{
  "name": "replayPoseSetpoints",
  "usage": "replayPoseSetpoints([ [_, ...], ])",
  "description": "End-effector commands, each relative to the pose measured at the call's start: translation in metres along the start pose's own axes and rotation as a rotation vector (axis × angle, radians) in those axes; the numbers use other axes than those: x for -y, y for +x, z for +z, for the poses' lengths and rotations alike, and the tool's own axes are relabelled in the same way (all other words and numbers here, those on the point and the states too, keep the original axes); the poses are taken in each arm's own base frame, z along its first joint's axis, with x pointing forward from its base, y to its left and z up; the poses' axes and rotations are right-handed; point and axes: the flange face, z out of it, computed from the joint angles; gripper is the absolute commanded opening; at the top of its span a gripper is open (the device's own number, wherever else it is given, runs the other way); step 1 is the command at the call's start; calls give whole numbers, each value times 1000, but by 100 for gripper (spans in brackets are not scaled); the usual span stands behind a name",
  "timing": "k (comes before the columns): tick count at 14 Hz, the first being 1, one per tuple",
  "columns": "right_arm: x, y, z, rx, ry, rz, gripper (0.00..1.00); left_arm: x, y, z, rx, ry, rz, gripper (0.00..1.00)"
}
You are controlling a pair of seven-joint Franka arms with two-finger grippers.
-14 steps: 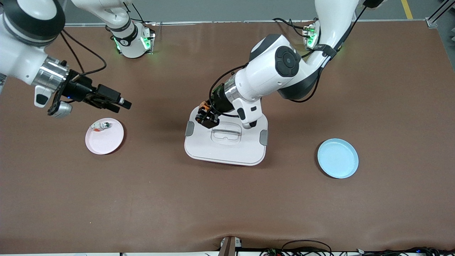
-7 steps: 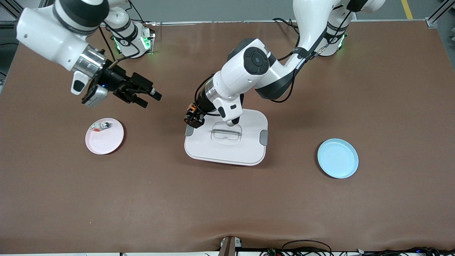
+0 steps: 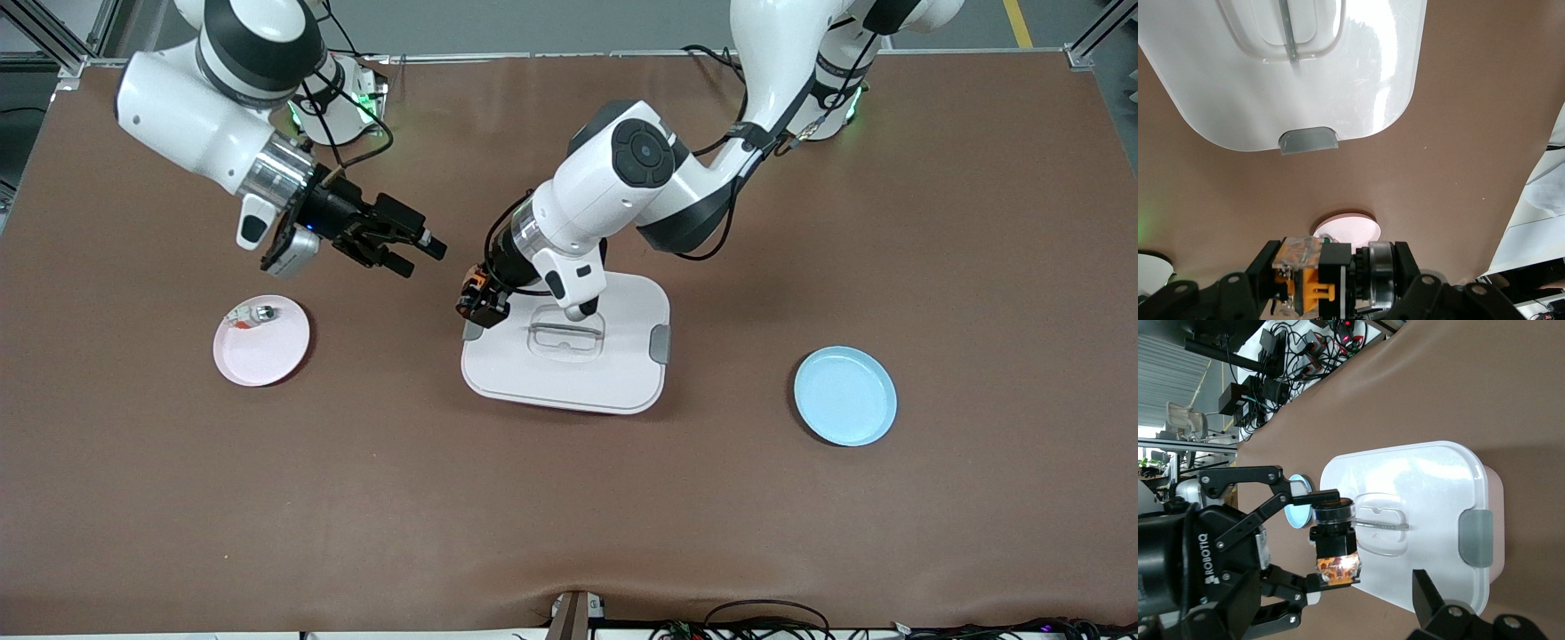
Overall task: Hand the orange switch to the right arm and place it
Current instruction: 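Hold the switch out while the right gripper reaches toward it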
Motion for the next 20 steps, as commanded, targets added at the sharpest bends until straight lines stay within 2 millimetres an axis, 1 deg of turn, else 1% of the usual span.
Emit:
replayPoseSetpoints([
  [1, -9, 4, 14, 1, 18, -12, 100, -5, -4, -1, 30, -11, -30, 7],
  [3, -11, 5, 23, 7, 19, -3, 100, -6, -3, -1, 32, -9, -35, 7],
  [4, -7, 5, 29, 7, 17, -10, 100, -6, -4, -2, 34, -10, -36, 7],
  [8, -6, 8, 46, 1, 24, -26, 100, -9, -1, -5, 37, -16, -40, 7],
  [10, -5, 5, 51, 1, 44, -53, 100, -14, -2, -9, 44, -32, -41, 7],
  [12, -4, 1, 54, 3, 49, -74, 100, -14, -3, -9, 47, -38, -40, 7],
  [14, 0, -4, 61, 4, 42, -81, 100, -14, -3, -10, 48, -41, -40, 7],
  [17, 1, -8, 69, -4, 28, -90, 100, -12, -3, -4, 46, -33, -43, 7],
  [19, 1, -8, 69, -7, 27, -92, 100, -12, -2, -2, 45, -32, -44, 7],
  [20, 2, -9, 70, -4, 27, -97, 88, -12, -2, -3, 45, -32, -45, 7],
])
